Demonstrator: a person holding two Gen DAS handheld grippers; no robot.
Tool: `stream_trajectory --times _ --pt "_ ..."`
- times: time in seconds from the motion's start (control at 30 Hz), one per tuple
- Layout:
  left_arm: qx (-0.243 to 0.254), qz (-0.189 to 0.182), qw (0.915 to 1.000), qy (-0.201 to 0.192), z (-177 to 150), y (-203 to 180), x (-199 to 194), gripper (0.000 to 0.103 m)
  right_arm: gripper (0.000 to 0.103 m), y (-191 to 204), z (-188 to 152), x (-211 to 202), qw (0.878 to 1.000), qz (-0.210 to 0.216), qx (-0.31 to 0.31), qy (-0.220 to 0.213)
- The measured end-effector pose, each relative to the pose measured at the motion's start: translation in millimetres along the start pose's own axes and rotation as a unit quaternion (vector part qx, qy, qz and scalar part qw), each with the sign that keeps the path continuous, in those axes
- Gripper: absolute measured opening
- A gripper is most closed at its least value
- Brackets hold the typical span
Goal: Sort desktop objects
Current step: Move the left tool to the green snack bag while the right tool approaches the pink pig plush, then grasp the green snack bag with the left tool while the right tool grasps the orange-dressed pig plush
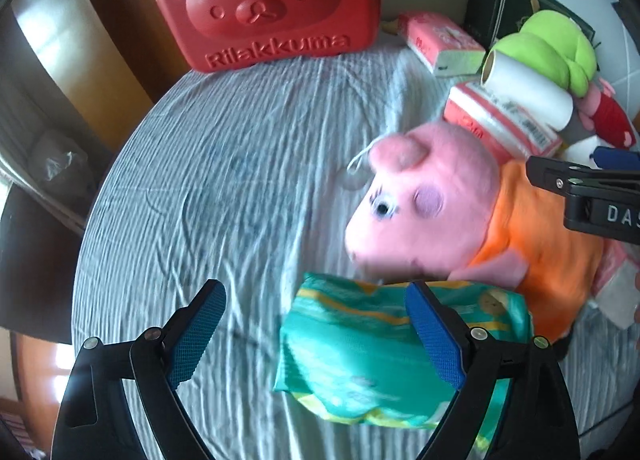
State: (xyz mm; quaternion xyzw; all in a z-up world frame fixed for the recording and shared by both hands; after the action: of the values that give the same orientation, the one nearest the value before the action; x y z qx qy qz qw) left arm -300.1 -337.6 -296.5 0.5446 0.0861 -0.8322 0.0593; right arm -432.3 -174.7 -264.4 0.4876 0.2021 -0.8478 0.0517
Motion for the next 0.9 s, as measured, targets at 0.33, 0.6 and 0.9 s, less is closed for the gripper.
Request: stream_trajectory --times 0.33,0.6,0.9 --pt "-0.022 0.015 0.9993 -0.027 -26.8 34.7 -40.2 0.092 0.103 32.2 -63.9 -30.1 0.995 0.076 -0.020 0.064" --pt "0.016 -0.032 0.9992 -0.019 -62.2 15.3 -57.1 0.092 0.103 11.7 -98.7 -90.3 0.999 0.021 0.045 -0.001" --pt "-0.007 -0.010 0.9995 0.030 -122.5 24.4 -24.2 0.080 0.102 45.0 -150.3 -69.8 0.999 -0.017 -0.021 0.024"
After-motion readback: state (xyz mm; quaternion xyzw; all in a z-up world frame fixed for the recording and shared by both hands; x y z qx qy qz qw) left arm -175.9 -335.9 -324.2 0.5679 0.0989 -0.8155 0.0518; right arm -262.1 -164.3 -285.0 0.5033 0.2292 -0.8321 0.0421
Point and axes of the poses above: each gripper's, at about its wrist camera, not at the fingertips, and x roughly the way its jaws point, y to its left, z to its top, the point moved 4 cm from there along x, roughly the way its jaws point, and after that the axes turned 14 degrees about -z, right-handed, at the moved point
